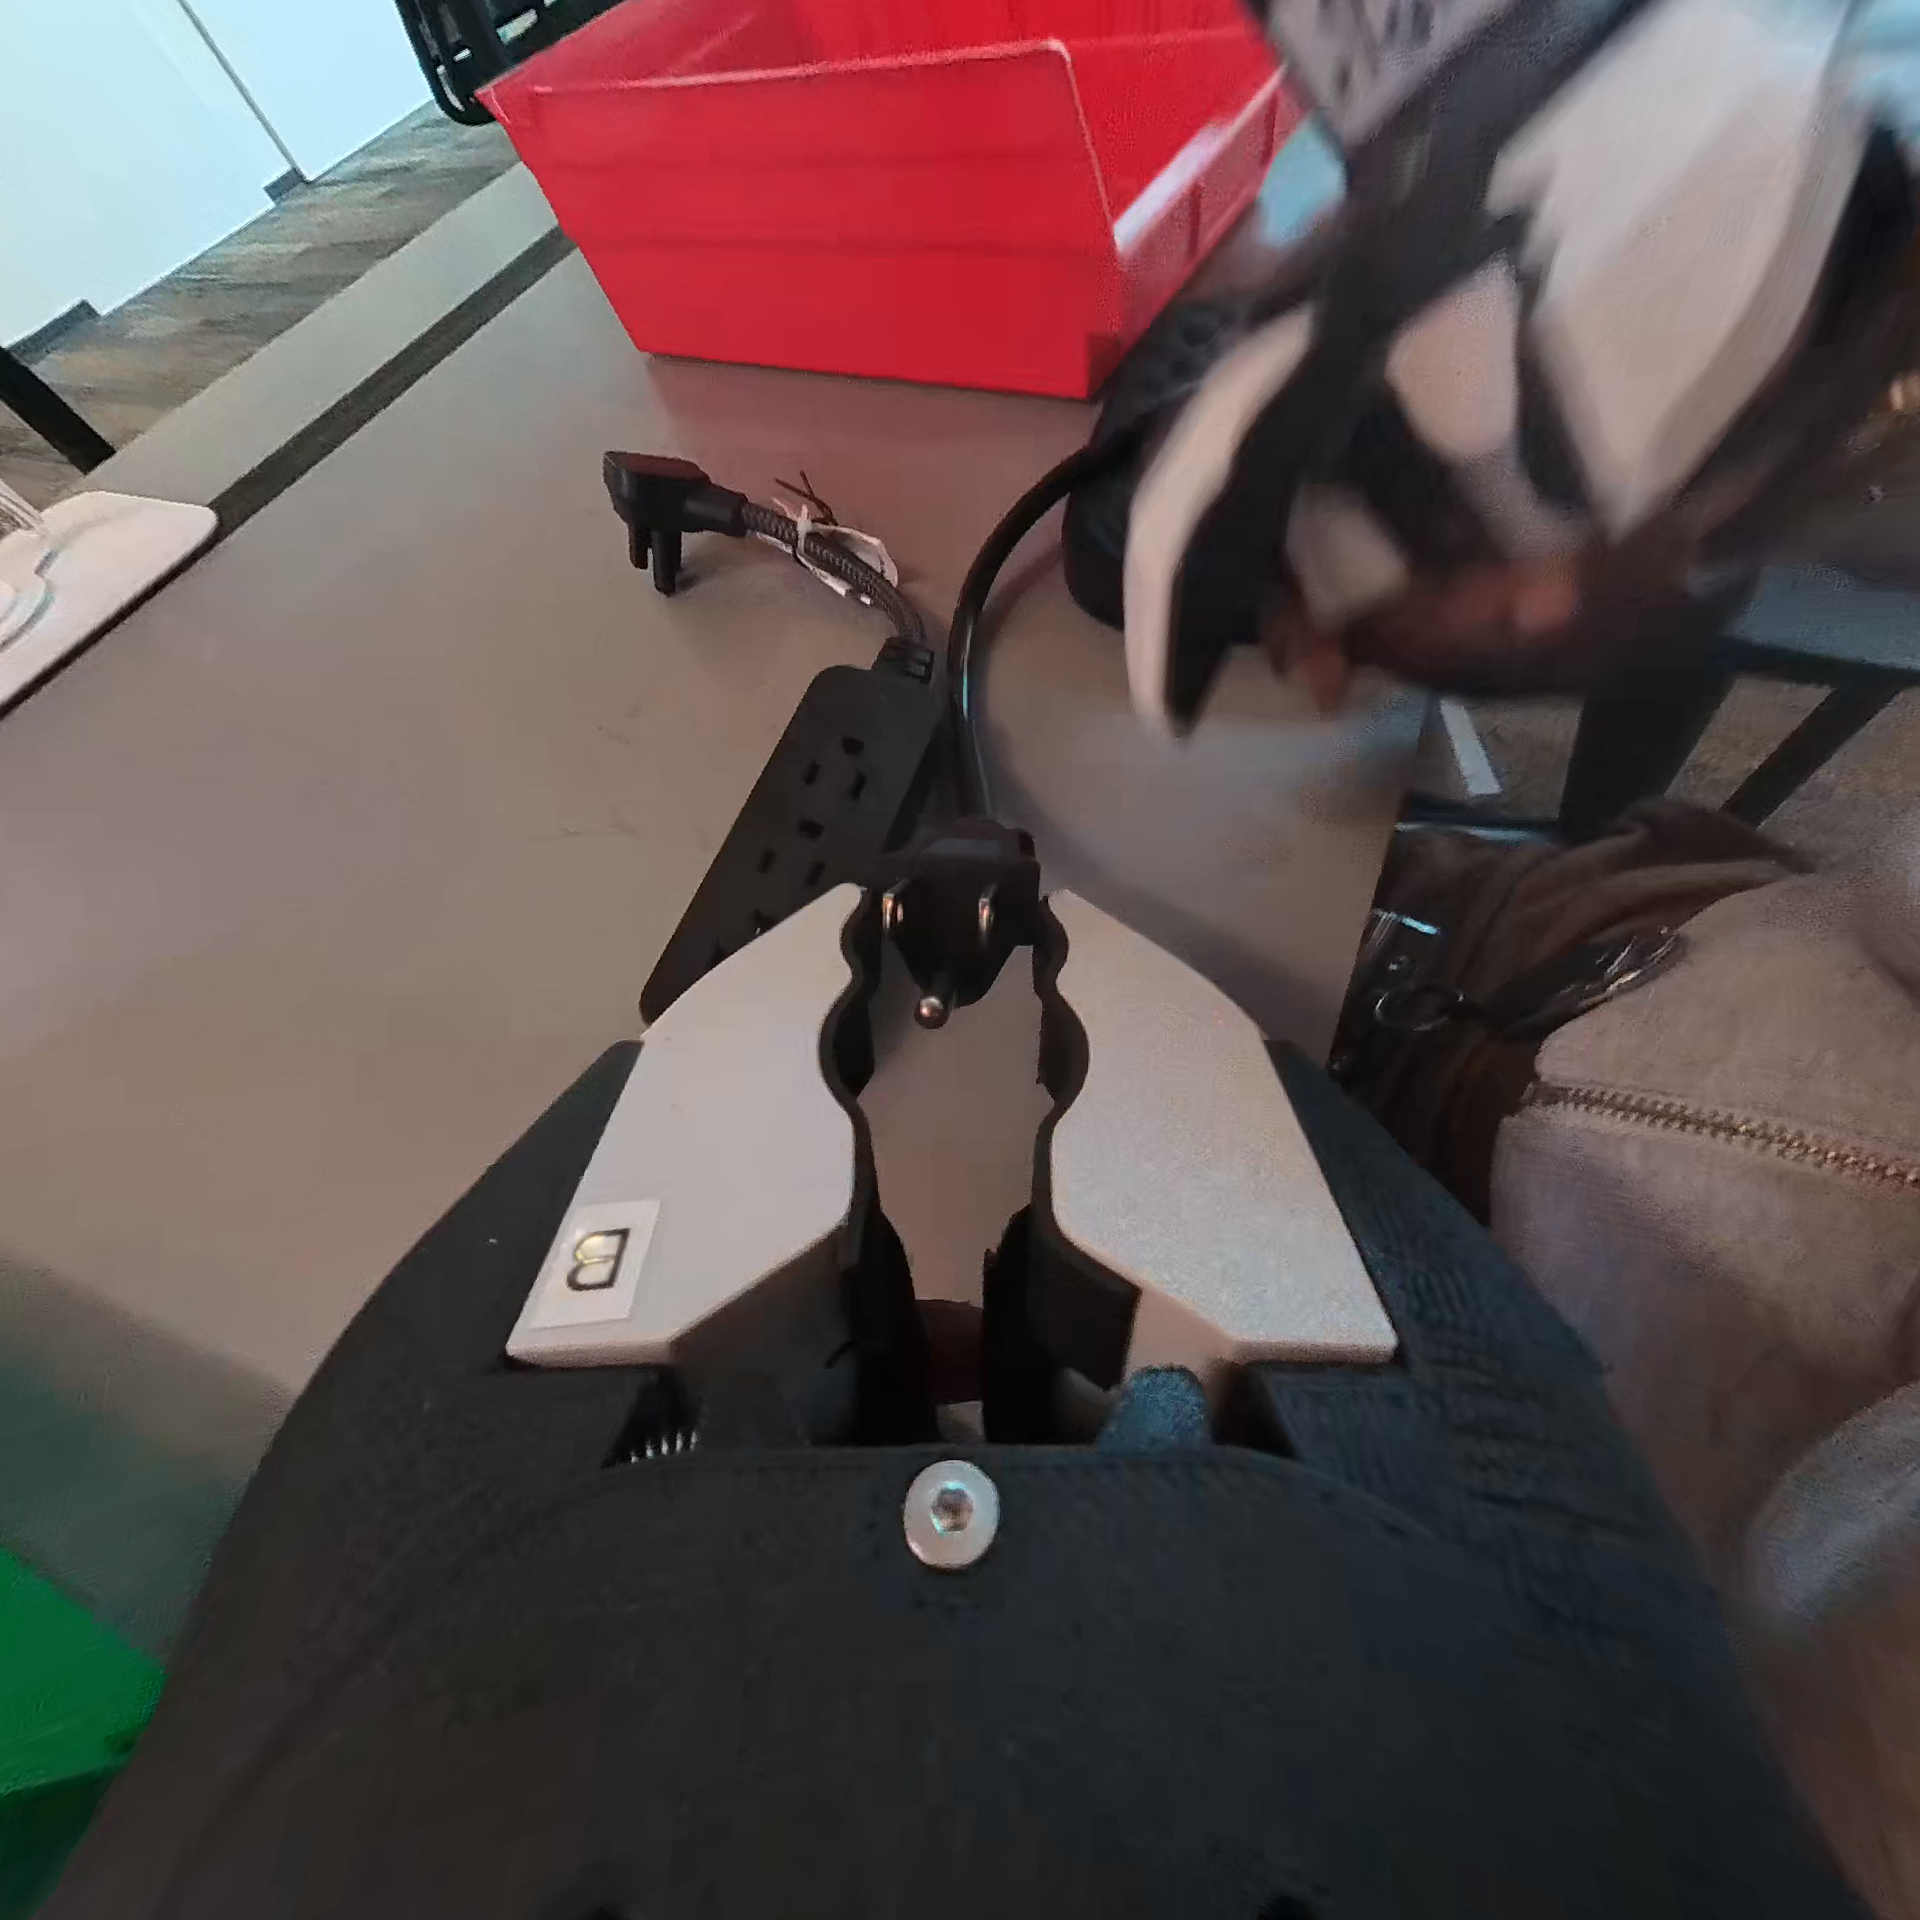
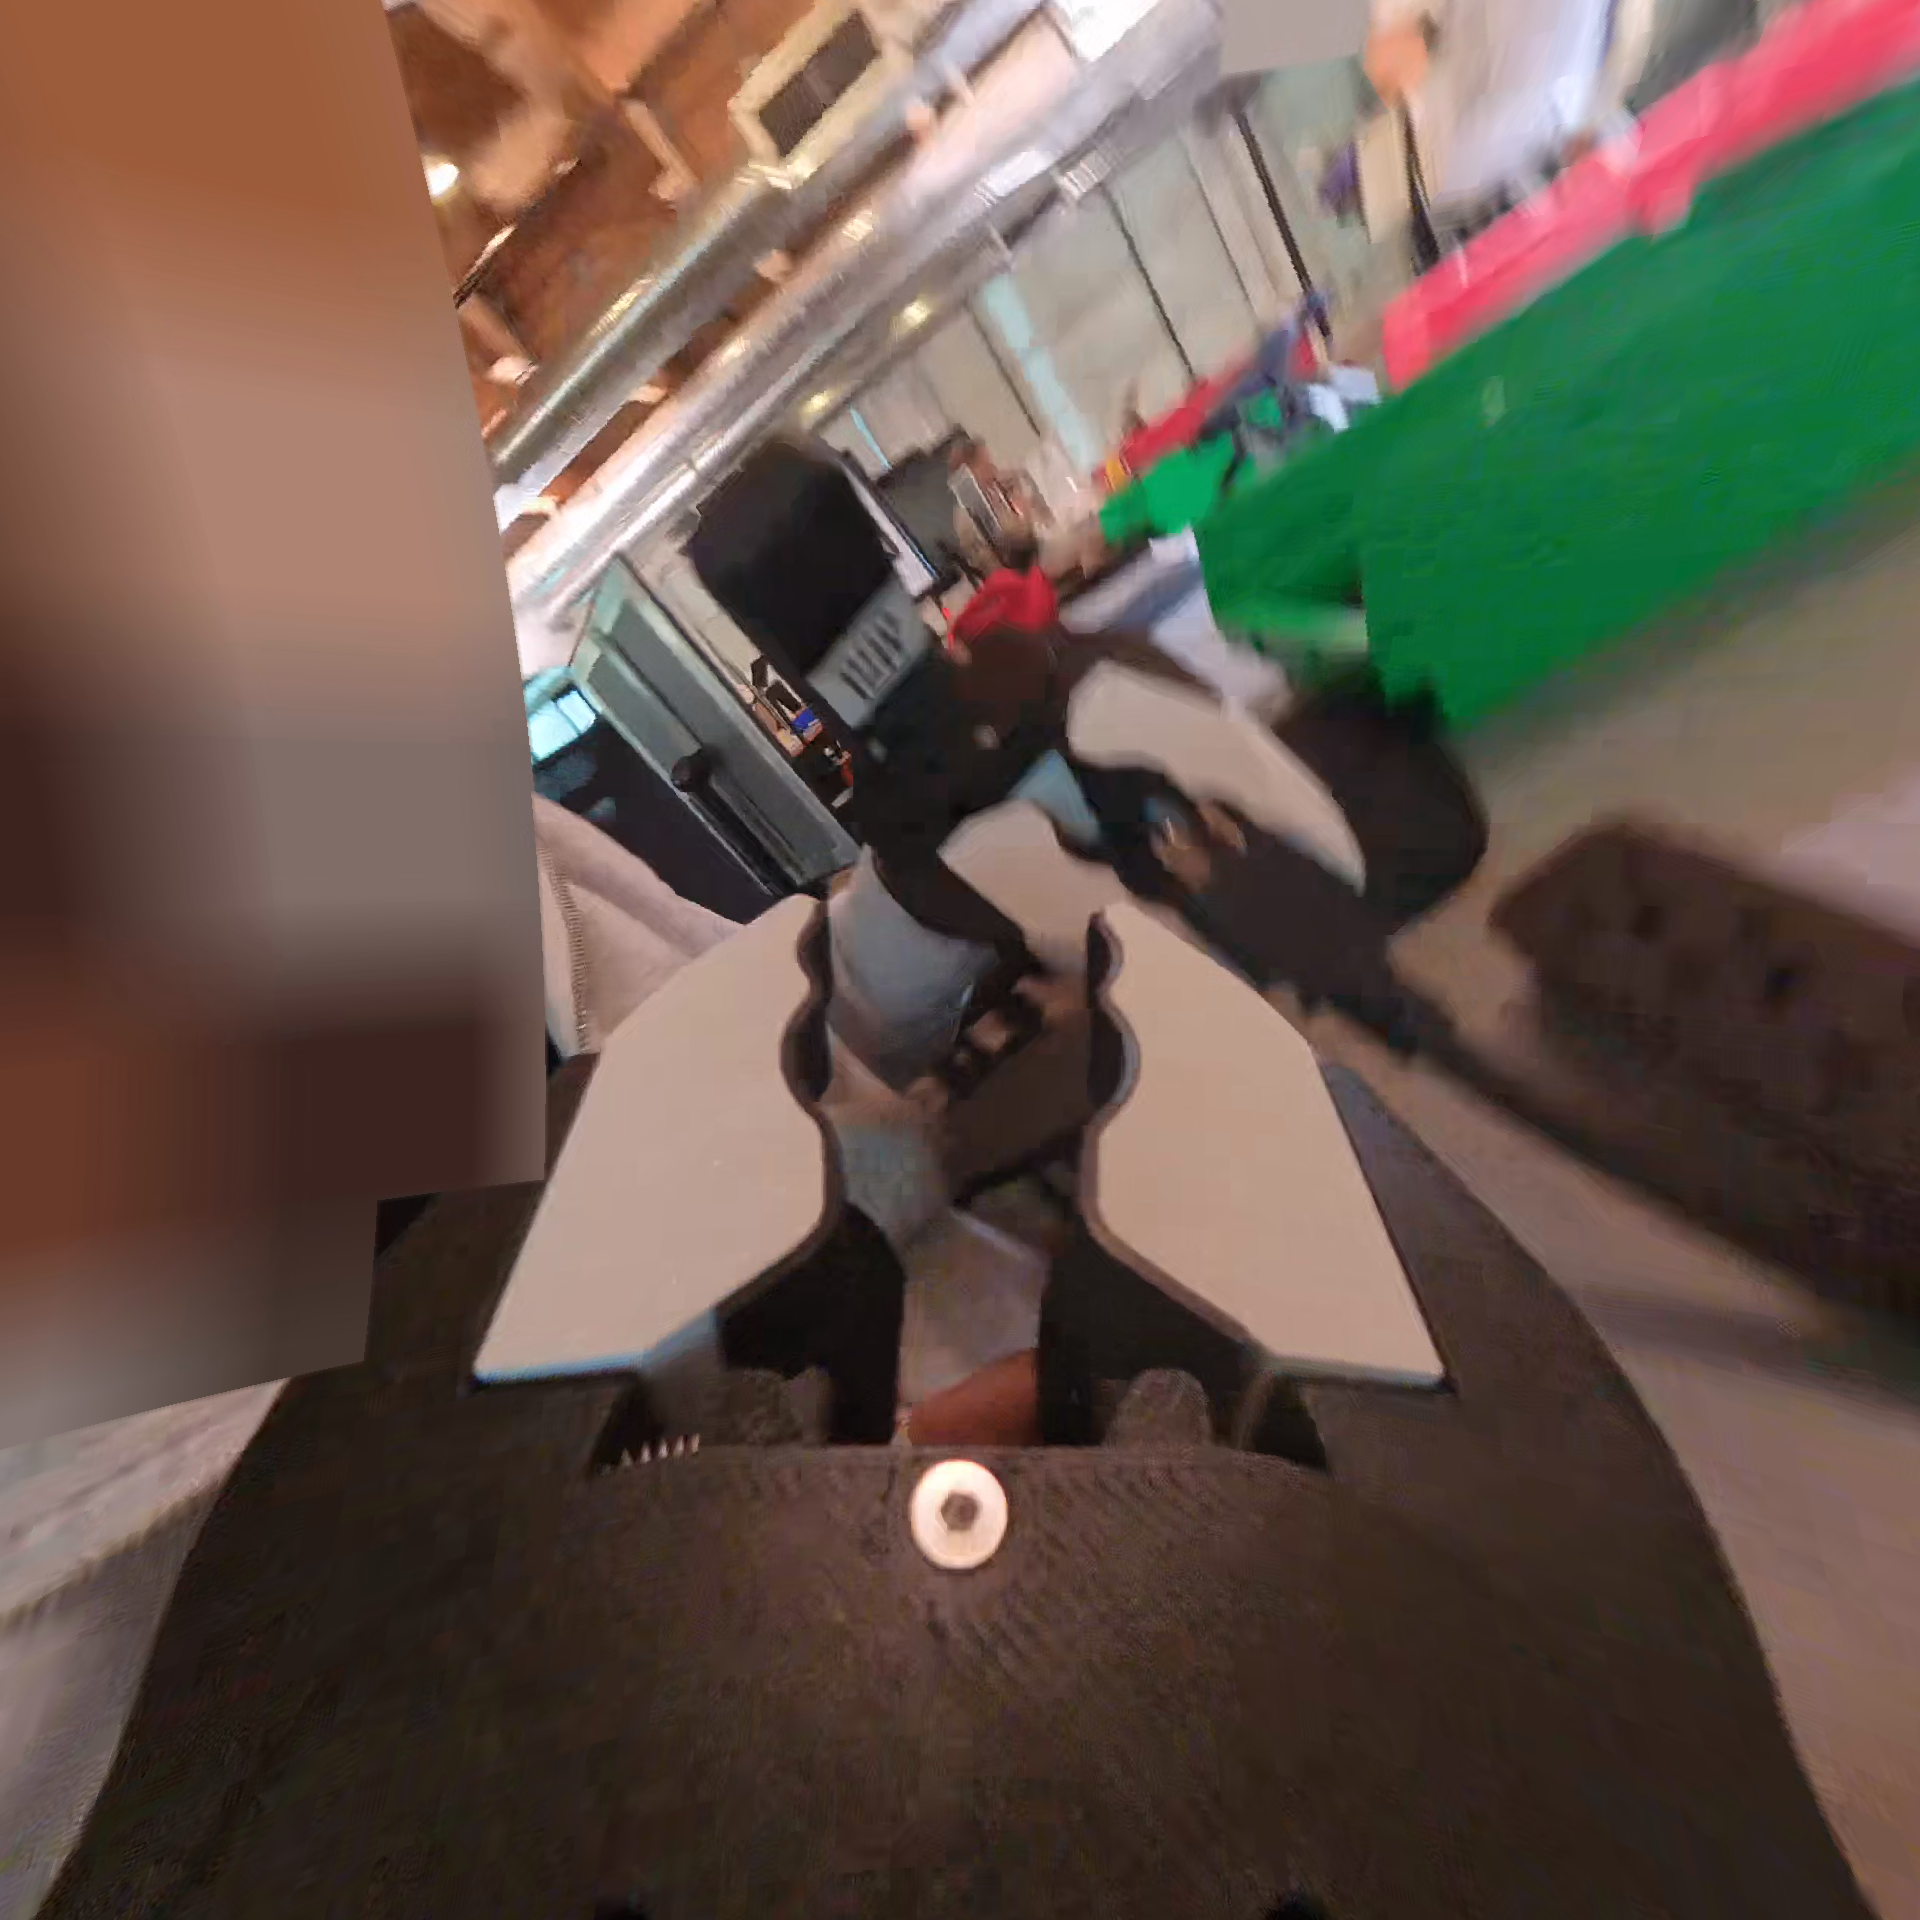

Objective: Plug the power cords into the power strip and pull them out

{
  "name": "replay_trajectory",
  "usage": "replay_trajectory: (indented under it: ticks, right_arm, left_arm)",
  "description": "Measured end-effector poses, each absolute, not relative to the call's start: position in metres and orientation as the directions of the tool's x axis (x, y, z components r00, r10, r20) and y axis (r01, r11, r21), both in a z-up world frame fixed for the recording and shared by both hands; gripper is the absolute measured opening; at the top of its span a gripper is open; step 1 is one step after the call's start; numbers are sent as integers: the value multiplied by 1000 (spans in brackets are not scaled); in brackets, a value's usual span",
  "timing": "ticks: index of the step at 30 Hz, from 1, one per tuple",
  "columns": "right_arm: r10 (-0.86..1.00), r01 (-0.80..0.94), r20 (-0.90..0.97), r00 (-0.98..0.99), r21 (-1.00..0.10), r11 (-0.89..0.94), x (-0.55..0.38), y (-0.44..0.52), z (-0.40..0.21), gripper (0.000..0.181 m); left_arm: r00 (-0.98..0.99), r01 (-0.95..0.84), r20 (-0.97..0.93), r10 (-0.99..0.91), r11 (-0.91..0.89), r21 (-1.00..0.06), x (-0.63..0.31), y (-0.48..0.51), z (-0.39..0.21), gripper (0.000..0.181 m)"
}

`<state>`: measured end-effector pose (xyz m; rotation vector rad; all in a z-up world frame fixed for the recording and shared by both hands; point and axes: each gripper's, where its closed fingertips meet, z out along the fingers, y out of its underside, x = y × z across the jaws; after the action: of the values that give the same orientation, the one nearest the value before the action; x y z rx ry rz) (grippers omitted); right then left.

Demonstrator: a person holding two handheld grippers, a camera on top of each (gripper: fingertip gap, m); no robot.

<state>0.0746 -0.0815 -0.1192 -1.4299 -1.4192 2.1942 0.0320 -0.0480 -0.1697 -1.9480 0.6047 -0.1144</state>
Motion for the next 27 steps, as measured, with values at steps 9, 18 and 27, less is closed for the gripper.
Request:
replay_trajectory:
  ticks: [9, 18, 27]
  right_arm:
    - [182, 138, -924, -337, -240, -961, 38, -57, -144, 77]
    - [199, 3, -844, -498, -231, -973, 40, -56, -117, 51]
    - [486, -78, -740, -466, -512, -855, 50, -53, -102, 19]
  left_arm:
    - [894, -162, -24, -447, -273, -948, 38, -53, -142, 27]
    - [880, 125, 136, -456, -55, -991, 41, -57, -106, 27]
    - [866, -66, -62, -496, 10, -998, 55, -64, -120, 30]
